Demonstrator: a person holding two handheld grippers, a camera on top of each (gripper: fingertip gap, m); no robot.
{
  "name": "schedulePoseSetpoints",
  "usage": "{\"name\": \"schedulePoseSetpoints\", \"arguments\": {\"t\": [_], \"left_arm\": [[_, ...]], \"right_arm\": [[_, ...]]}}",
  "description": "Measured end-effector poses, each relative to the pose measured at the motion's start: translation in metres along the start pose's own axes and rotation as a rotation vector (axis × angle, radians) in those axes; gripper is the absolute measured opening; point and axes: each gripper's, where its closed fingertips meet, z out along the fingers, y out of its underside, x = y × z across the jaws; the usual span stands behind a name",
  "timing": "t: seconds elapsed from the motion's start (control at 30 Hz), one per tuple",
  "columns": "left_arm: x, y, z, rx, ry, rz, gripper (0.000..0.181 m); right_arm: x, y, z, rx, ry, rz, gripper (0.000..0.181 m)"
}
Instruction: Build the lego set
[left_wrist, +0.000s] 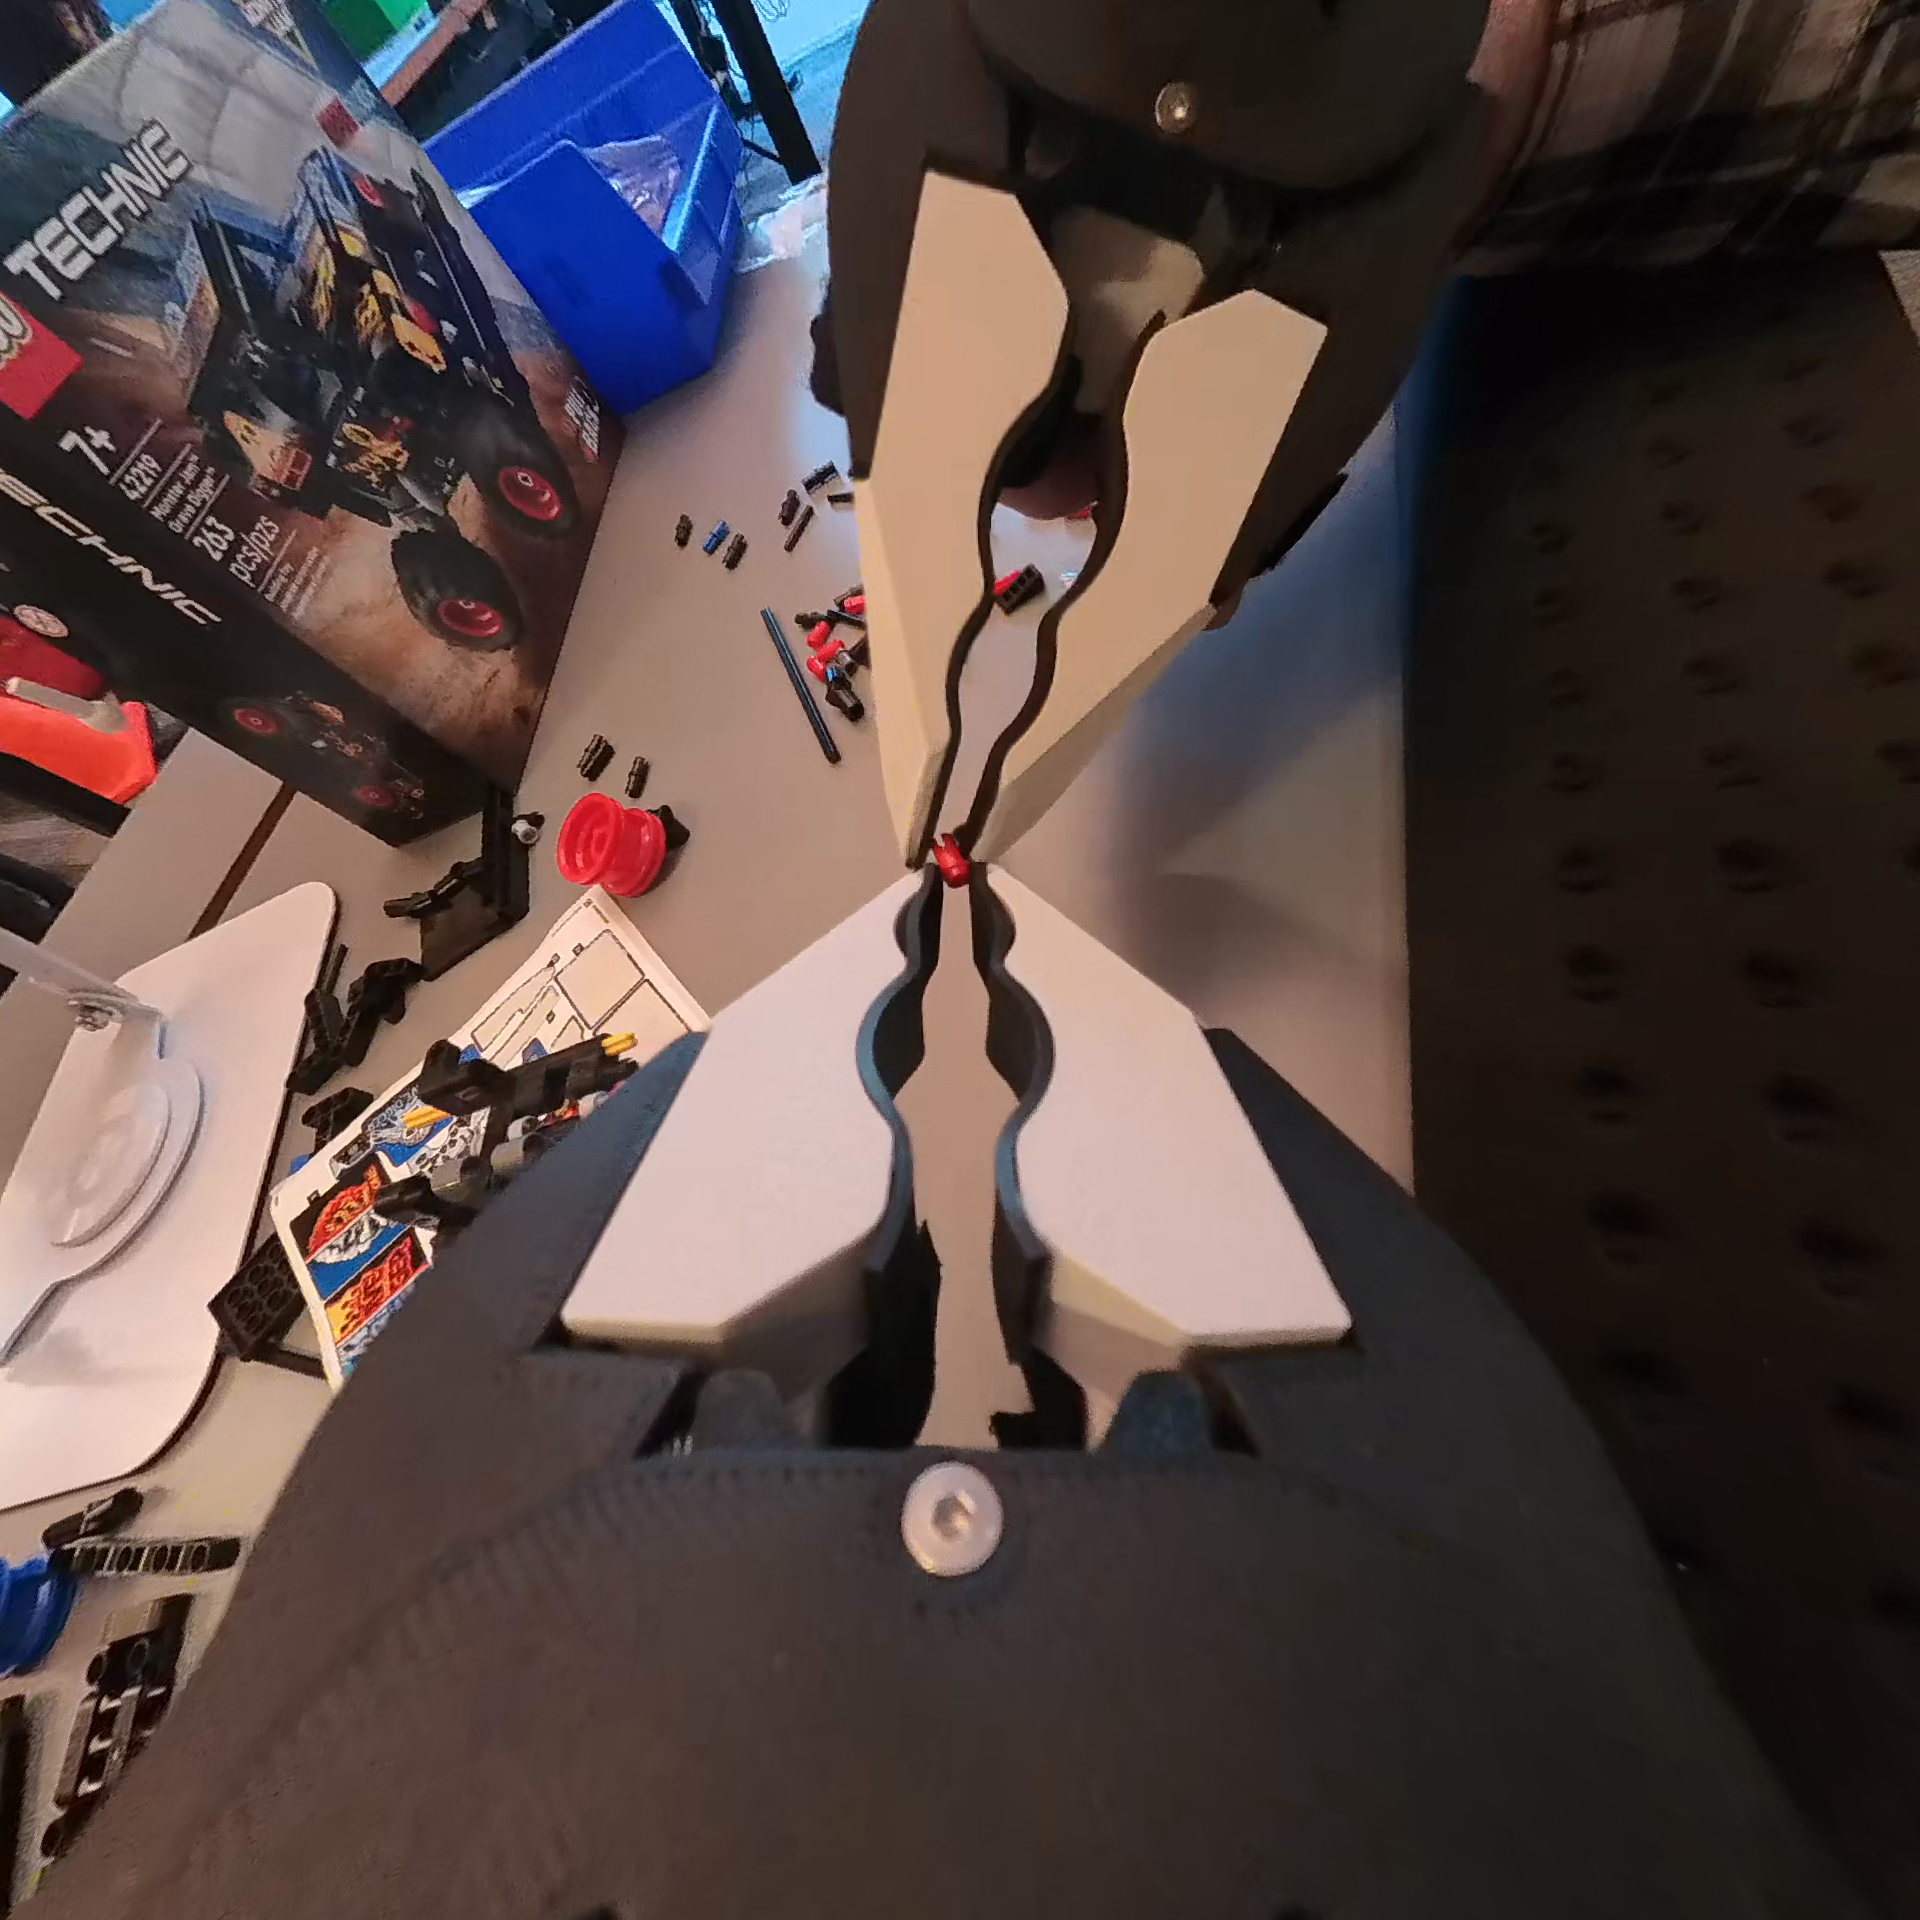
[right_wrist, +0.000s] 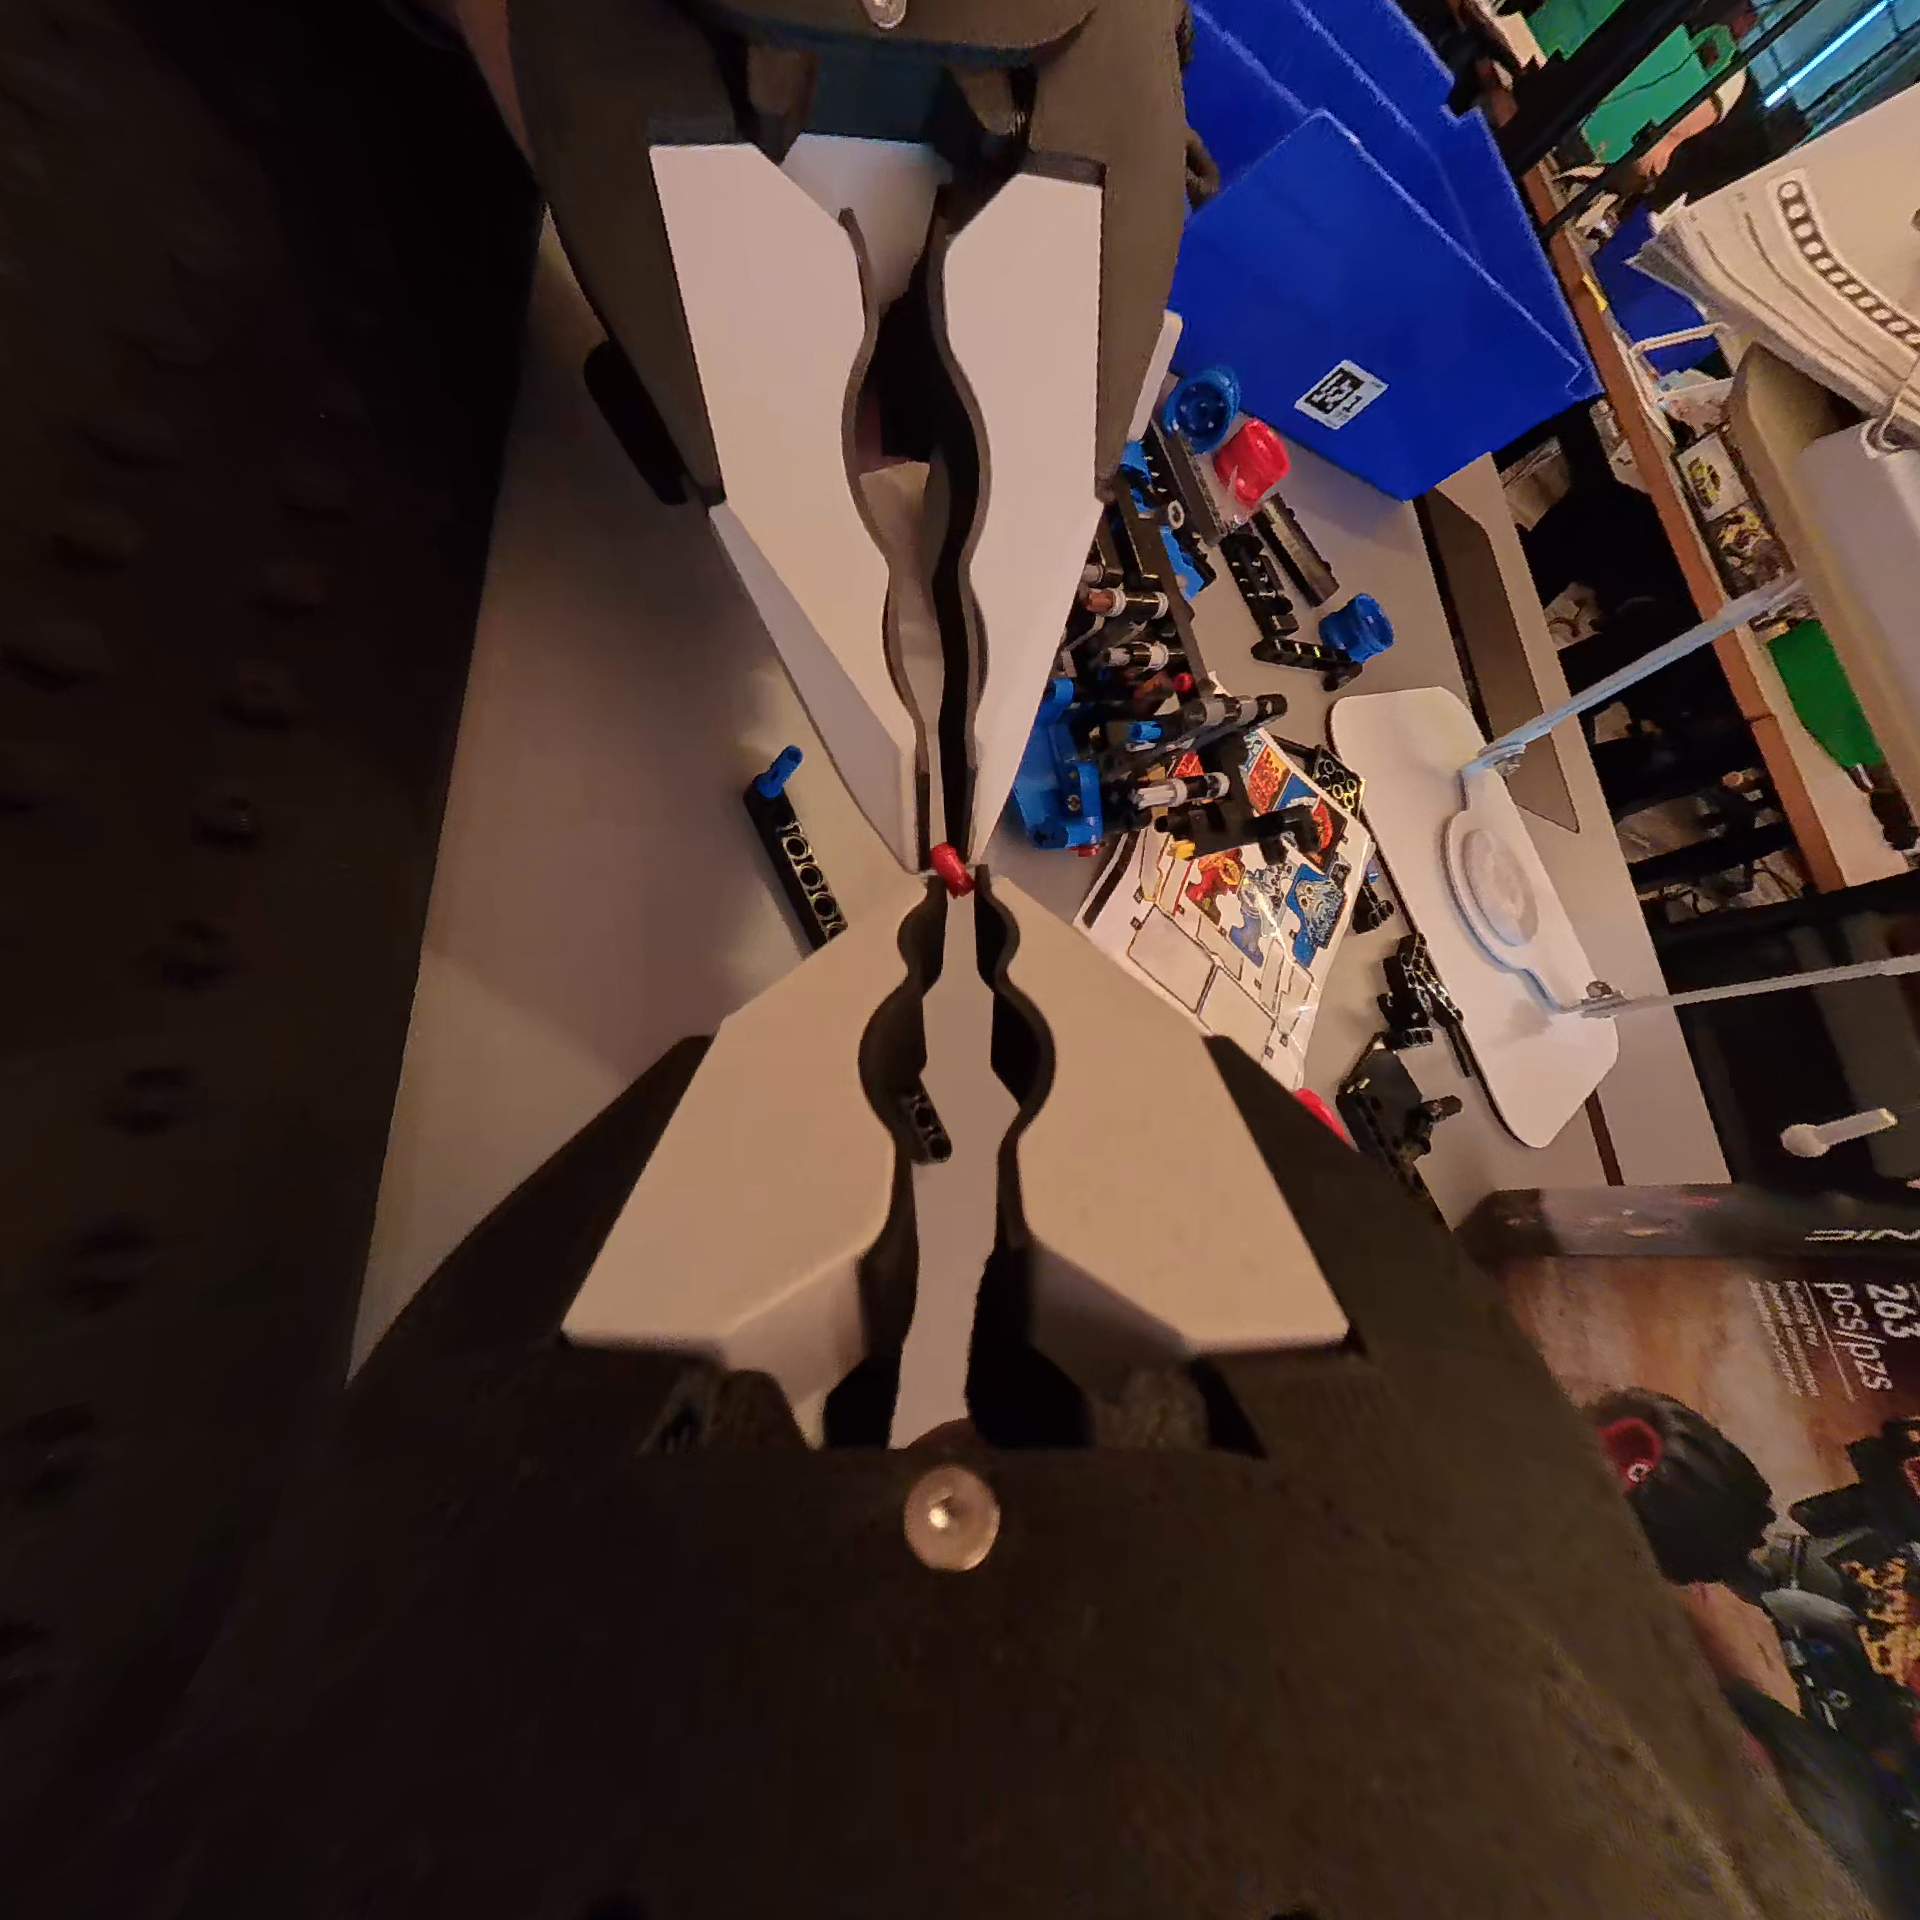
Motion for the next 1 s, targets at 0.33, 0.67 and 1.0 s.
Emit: {"name": "schedulePoseSetpoints", "arguments": {"t": [0.33, 0.67, 1.0], "left_arm": [[-0.001, 0.002, -0.002, 0.002, 0.012, -0.02, 0.003], [-0.005, 0.004, -0.002, 0.011, 0.042, -0.082, 0.004], [-0.021, -0.011, -0.009, 0.121, -0.012, -0.105, 0.003]], "right_arm": [[0.002, -0.001, -0.001, 0.005, 0.016, -0.012, 0.004], [0.004, -0.002, 0.0, 0.012, 0.03, -0.015, 0.004], [0.017, -0.016, -0.011, 0.204, -0.076, 0.363, 0.004]]}}
